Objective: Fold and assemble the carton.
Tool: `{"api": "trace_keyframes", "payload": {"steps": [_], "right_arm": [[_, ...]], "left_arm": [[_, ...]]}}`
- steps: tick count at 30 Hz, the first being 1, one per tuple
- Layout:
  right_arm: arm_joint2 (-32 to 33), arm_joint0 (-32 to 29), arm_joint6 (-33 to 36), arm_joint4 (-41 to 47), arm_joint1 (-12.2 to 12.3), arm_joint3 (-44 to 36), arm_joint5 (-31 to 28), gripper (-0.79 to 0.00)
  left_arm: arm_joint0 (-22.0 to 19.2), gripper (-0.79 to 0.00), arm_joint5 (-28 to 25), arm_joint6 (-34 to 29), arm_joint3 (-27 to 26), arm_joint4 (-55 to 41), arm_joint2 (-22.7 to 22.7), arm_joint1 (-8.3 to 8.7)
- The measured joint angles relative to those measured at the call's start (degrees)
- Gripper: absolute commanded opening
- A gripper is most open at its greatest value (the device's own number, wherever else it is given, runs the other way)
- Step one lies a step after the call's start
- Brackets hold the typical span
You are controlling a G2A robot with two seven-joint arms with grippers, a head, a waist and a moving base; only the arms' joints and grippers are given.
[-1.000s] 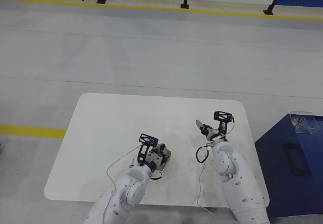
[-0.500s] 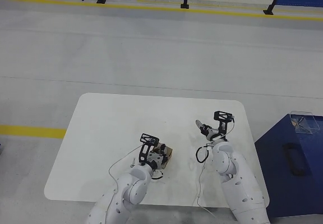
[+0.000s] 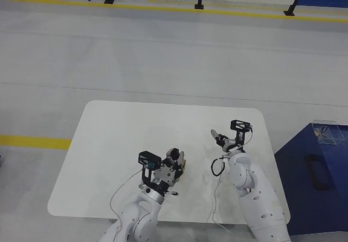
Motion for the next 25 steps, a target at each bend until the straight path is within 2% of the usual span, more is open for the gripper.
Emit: {"api": "trace_keyframes", "payload": {"steps": [5, 8, 11, 14, 25], "right_arm": [[0.0, 0.0, 0.0, 0.0, 0.0, 0.0, 0.0, -0.001], [0.0, 0.0, 0.0, 0.0, 0.0, 0.0, 0.0, 0.0], [0.0, 0.0, 0.0, 0.0, 0.0, 0.0, 0.0, 0.0], [0.0, 0.0, 0.0, 0.0, 0.0, 0.0, 0.0, 0.0], [0.0, 0.0, 0.0, 0.0, 0.0, 0.0, 0.0, -0.001]], "left_arm": [[0.0, -0.242, 0.0, 0.0, 0.0, 0.0, 0.0, 0.0], [0.0, -0.118, 0.0, 0.0, 0.0, 0.0, 0.0, 0.0], [0.0, -0.036, 0.0, 0.0, 0.0, 0.0, 0.0, 0.0], [0.0, -0.003, 0.0, 0.0, 0.0, 0.0, 0.0, 0.0], [0.0, -0.001, 0.0, 0.0, 0.0, 0.0, 0.0, 0.0]]}}
